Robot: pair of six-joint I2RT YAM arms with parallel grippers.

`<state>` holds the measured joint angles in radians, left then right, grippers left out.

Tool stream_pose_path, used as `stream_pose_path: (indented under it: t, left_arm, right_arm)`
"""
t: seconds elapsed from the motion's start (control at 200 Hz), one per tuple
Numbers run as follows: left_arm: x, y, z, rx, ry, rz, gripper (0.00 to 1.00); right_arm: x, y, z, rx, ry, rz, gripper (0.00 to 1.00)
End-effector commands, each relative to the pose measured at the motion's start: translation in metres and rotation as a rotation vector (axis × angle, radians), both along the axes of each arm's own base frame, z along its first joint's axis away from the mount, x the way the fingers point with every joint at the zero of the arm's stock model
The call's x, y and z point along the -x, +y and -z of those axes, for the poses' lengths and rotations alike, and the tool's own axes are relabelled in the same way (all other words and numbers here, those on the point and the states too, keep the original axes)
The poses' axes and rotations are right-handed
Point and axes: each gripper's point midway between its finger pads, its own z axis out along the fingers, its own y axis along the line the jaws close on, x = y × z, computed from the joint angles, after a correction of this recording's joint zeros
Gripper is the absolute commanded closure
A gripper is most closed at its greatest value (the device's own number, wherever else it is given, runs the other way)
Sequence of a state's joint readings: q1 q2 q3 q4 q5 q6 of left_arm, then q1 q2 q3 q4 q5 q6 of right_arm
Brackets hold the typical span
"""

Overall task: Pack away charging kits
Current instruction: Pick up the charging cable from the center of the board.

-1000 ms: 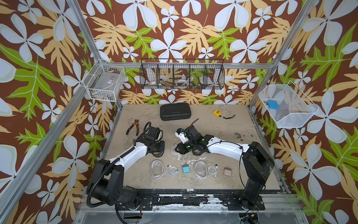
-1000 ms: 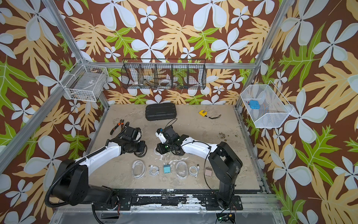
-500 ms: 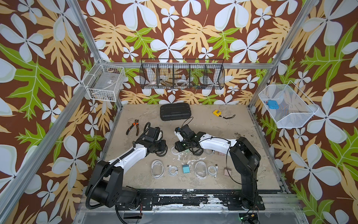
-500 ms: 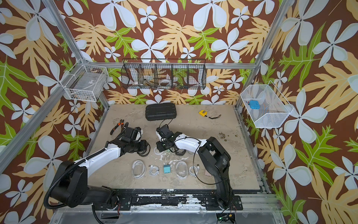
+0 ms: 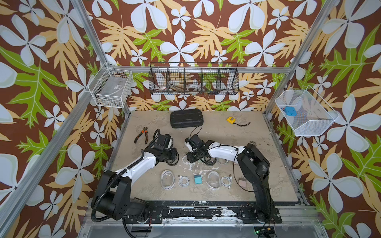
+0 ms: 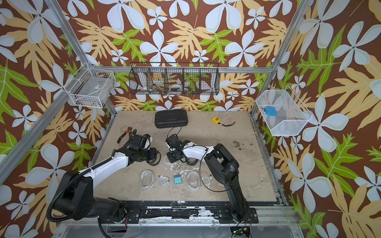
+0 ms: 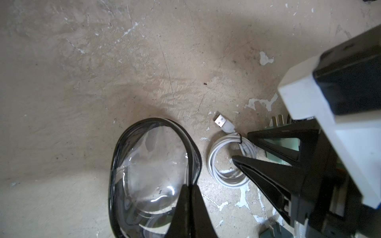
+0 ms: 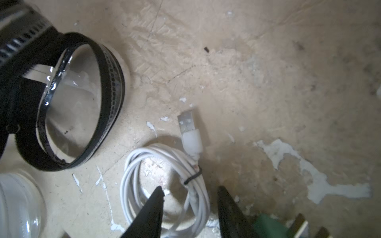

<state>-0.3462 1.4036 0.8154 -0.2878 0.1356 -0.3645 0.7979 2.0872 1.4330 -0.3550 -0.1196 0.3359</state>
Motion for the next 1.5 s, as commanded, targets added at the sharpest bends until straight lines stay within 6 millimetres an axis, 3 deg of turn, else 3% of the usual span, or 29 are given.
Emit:
stream_pose_path:
  t: [0.0, 0.15, 0.285, 0.566, 0.671, 0.956, 1.311, 1.496]
  left_arm:
    - [-0.007, 0.001, -0.006, -0.001, -0.024, -0.019, 1.0]
    - [-0.006, 0.0, -0.004, 0.003, -0.015, -0.016, 1.0]
    - [-0.004, -0.003, -0.003, 0.019, -0.004, -0.008, 1.0]
    - [-0.008, -0.008, -0.013, 0.069, -0.021, -0.031, 1.0]
    - [-0.008, -0.011, -0.016, 0.093, -0.014, -0.032, 1.0]
    - [-0.008, -0.027, -0.015, 0.166, 0.031, 0.006, 1.0]
    - [-0.004, -0.036, -0.032, 0.257, -0.006, 0.01, 1.0]
    - [0.004, -0.046, -0.03, 0.34, 0.0, 0.034, 1.0]
  right_arm:
    - [0.013, -0.009, 0.016, 0.035, 0.06, 0.005, 0.66]
    - [0.015, -0.013, 0.02, 0.043, 0.055, 0.016, 0.83]
    - [0.005, -0.013, 0.003, 0.028, 0.003, 0.039, 1.0]
    - [-0.004, -0.011, -0.072, -0.069, -0.116, 0.056, 1.0]
    - [-0.002, -0.004, -0.087, -0.118, -0.111, 0.037, 1.0]
    - [0.003, 0.022, -0.08, -0.169, -0.051, -0.011, 1.0]
    - [0.005, 0.008, -0.031, -0.058, -0.019, -0.002, 1.0]
    - [0.002, 0.017, -0.044, -0.1, -0.028, -0.011, 1.0]
